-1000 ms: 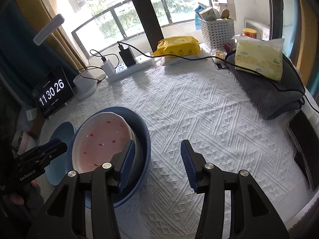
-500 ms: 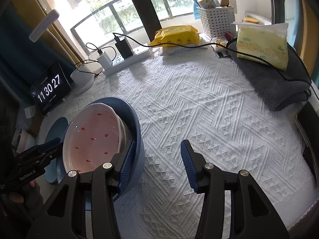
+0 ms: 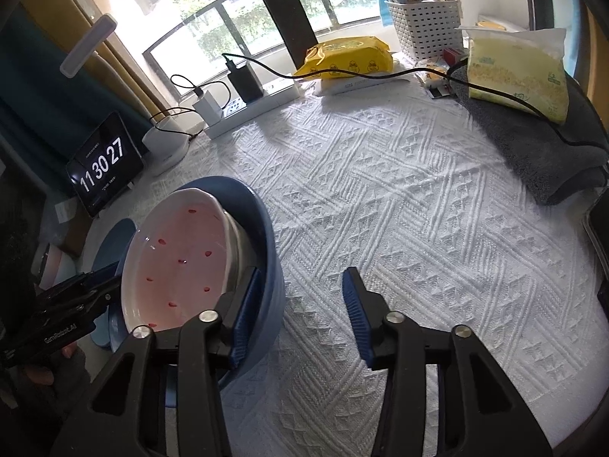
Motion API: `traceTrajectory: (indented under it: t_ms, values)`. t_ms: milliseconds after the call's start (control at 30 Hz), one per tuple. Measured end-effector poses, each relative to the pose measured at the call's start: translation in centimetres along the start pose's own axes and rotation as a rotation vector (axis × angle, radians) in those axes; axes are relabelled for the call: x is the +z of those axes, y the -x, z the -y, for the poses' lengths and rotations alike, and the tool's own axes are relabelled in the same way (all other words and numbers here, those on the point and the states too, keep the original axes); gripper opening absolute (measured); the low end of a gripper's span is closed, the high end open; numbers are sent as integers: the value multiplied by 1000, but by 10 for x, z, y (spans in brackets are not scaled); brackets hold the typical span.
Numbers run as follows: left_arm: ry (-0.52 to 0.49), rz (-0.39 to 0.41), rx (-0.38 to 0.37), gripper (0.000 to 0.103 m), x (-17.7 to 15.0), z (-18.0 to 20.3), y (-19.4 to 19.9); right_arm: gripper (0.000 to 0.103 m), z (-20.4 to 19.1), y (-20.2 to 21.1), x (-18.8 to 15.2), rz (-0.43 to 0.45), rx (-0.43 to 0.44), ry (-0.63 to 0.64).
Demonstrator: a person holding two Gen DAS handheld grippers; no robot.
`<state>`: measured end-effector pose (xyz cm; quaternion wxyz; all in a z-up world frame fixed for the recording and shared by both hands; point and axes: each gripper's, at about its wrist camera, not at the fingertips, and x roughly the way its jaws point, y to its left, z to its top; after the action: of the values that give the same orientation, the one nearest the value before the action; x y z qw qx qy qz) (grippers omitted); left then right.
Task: Organize plates and bowls
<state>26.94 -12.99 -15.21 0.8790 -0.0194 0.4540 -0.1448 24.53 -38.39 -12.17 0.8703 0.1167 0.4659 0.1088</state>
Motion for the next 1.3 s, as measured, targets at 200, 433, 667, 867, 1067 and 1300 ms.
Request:
traceTrajectory:
  t_ms: [200,433,667,867,1067,1300]
  values:
    - [-30,7,6,36,-1,6,1,30,-6,0,-1,12,6,4]
    - [-61,18,-4,15,-2,16,3,21,-10,-1,-1,21,4,9]
    - [-36,23,-23,13,-2,14,4,11,-17,0,-3,40,-5,15]
    - [-53,29,-1,13,-2,18,5,11,-18,1,-4,44,-8,7]
    - [-61,26,11,12,-3,19,6,11,-22,2,-4,42,-21,16]
    - [-60,21,11,12,-4,20,6,11,-22,4,-5,38,-25,10]
